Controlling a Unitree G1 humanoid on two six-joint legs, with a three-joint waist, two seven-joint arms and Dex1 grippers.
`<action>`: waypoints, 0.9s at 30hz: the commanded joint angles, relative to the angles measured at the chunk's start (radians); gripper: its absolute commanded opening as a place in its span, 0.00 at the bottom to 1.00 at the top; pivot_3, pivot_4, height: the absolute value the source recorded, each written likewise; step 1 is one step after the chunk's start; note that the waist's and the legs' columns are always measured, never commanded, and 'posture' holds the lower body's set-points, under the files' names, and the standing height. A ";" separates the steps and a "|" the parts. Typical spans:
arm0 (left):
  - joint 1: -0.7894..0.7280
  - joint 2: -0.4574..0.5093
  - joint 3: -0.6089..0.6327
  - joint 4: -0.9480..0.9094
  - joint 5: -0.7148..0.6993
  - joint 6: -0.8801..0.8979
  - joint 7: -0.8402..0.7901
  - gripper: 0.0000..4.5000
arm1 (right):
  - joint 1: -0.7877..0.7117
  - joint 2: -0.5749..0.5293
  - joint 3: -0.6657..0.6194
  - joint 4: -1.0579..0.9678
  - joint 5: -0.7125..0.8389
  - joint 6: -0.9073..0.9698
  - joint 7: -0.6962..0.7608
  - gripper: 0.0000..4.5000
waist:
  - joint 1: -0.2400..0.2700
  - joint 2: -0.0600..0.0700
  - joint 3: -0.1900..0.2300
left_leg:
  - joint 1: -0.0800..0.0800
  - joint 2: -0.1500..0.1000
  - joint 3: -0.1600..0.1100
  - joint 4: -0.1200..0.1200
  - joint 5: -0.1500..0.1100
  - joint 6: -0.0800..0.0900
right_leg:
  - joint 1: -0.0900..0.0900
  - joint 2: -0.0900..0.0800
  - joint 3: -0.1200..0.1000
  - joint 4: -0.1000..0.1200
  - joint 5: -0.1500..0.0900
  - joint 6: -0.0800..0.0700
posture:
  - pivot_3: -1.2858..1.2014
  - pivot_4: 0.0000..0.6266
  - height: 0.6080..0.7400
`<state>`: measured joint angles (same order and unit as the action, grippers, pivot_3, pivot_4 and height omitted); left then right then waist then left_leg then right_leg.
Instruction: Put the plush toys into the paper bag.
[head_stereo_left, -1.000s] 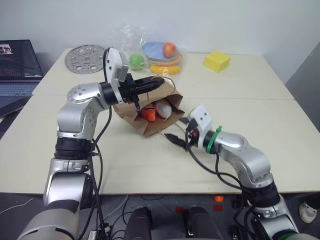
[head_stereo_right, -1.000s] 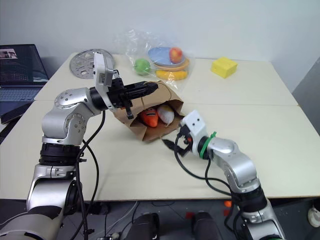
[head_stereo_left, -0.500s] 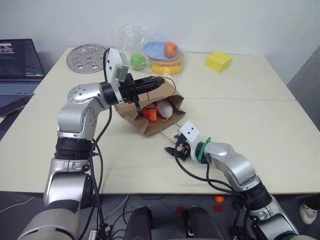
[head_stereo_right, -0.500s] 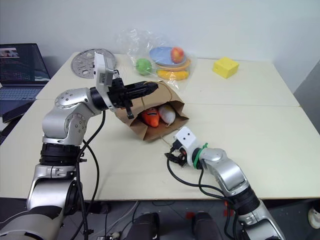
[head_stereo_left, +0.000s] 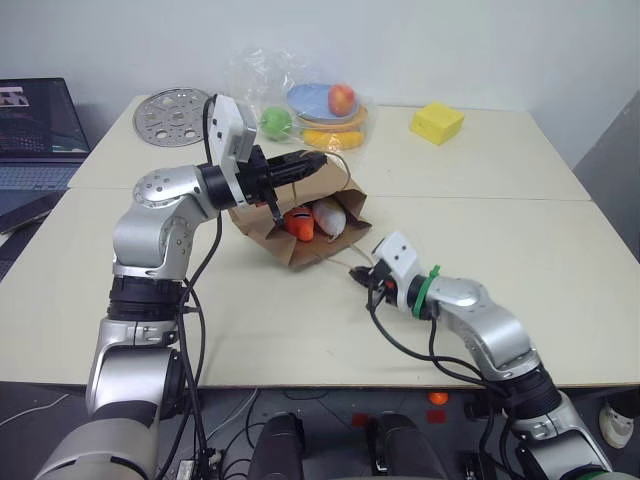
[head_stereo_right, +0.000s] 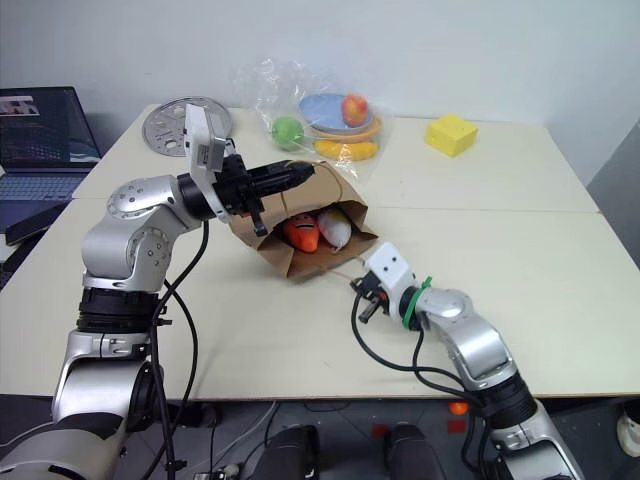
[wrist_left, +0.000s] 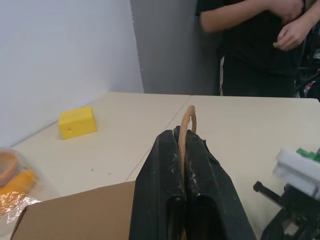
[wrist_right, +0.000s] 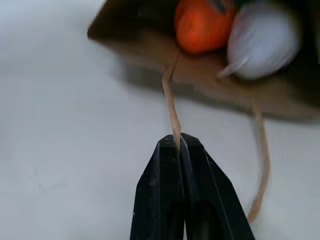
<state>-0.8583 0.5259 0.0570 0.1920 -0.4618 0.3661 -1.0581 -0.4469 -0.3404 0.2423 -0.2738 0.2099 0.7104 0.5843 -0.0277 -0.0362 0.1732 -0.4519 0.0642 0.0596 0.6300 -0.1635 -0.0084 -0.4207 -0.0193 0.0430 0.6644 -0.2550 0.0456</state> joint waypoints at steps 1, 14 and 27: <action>-0.076 0.004 0.042 0.015 -0.026 -0.009 0.006 0.00 | -0.084 -0.022 -0.122 -0.174 0.093 0.070 0.007 0.01 | 0.000 0.000 0.000 | 0.000 0.000 0.000 0.000 0.000 0.000 | 0.000 0.000 0.000 0.000 0.000 0.000 | 0.52 0.24 1.00; -0.113 0.013 0.045 0.184 0.057 -0.127 0.031 0.00 | -0.306 -0.008 -0.126 -0.244 0.197 0.198 -0.049 0.01 | -0.001 0.000 0.000 | 0.000 0.000 0.000 -0.001 0.000 0.000 | -0.001 0.000 0.000 0.000 0.000 0.000 | 0.52 0.24 1.00; 0.118 0.135 0.149 -0.128 -0.046 0.052 0.098 0.34 | -0.314 0.060 -0.021 -0.038 0.116 -0.041 0.019 0.38 | -0.001 0.000 0.000 | -0.001 0.000 0.001 -0.001 0.000 0.000 | -0.001 -0.001 0.000 -0.001 0.000 0.000 | 0.52 0.24 1.00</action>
<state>-0.7457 0.6383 0.1606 0.1535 -0.4636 0.3777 -0.9790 -0.7476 -0.2685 0.2564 -0.2790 0.3003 0.6986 0.5731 -0.0284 -0.0362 0.1730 -0.4528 0.0645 0.0602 0.6291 -0.1637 -0.0086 -0.4213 -0.0207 0.0424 0.6642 -0.2550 0.0454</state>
